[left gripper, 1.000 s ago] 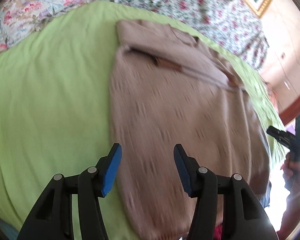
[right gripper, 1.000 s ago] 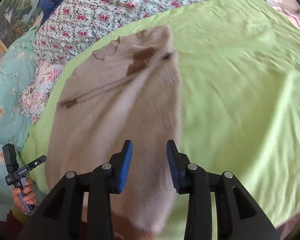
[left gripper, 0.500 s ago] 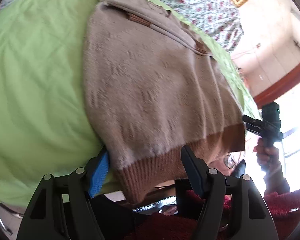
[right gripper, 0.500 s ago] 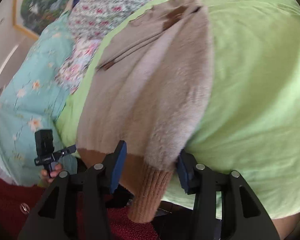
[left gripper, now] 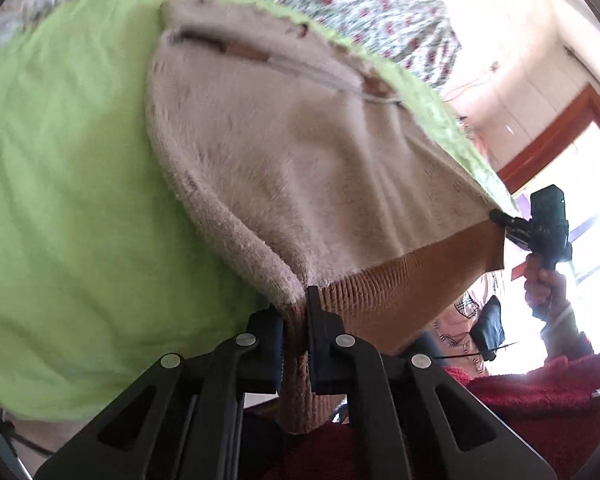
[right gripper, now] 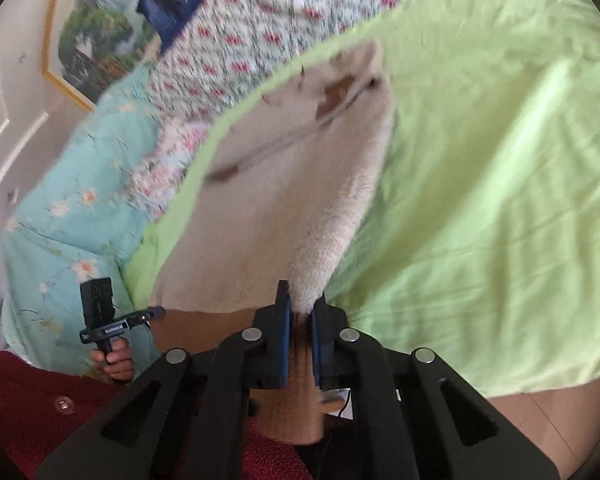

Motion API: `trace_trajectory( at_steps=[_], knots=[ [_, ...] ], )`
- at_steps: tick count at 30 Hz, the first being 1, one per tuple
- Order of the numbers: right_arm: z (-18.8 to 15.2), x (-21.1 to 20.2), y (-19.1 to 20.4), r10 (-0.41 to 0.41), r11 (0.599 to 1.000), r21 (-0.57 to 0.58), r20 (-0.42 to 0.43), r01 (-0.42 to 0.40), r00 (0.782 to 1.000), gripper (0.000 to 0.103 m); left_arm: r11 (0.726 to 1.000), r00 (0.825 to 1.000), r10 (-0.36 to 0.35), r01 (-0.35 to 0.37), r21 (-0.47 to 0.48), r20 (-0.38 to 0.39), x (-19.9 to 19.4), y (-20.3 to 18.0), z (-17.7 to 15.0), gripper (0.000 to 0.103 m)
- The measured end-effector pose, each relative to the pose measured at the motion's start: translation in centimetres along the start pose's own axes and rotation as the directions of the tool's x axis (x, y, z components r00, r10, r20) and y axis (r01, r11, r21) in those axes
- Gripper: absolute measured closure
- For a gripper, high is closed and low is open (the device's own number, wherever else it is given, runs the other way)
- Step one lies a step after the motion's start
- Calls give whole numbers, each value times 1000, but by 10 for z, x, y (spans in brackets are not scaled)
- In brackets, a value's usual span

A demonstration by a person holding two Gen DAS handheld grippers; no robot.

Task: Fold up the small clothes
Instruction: 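Grasp the brown ribbed hem with both grippers, then lift the hem with both grippers and fold it toward the collar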

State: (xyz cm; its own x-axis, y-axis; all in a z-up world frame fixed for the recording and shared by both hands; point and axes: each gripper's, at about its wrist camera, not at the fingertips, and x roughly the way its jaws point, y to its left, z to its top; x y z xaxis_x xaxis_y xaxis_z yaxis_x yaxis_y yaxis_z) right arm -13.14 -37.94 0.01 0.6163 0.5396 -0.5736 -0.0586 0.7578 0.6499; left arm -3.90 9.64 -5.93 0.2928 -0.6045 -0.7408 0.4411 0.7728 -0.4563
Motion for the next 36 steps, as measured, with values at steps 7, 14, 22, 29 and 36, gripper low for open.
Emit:
trace_trajectory(
  at_steps=[7, 14, 22, 29, 36],
  knots=[
    [-4, 26, -24, -17, 999, 39, -91, 21, 996, 91, 1000, 1000, -20, 20, -15, -15, 11, 9, -2, 96],
    [-15, 31, -28, 14, 1000, 25, -145, -10, 989, 75, 992, 993, -79, 69, -103, -87, 30, 27, -12, 82],
    [-21, 24, -29, 24, 999, 37, -107, -20, 994, 94, 998, 997, -66, 66, -3, -37, 26, 2, -12, 97],
    [-17, 8, -24, 132, 988, 85, -22, -129, 991, 95, 993, 993, -96, 100, -63, 67, -8, 6, -15, 97],
    [33, -24, 23, 248, 968, -8, 120, -249, 961, 95, 989, 964, -132, 142, -28, 231, -60, -15, 23, 98]
  ],
)
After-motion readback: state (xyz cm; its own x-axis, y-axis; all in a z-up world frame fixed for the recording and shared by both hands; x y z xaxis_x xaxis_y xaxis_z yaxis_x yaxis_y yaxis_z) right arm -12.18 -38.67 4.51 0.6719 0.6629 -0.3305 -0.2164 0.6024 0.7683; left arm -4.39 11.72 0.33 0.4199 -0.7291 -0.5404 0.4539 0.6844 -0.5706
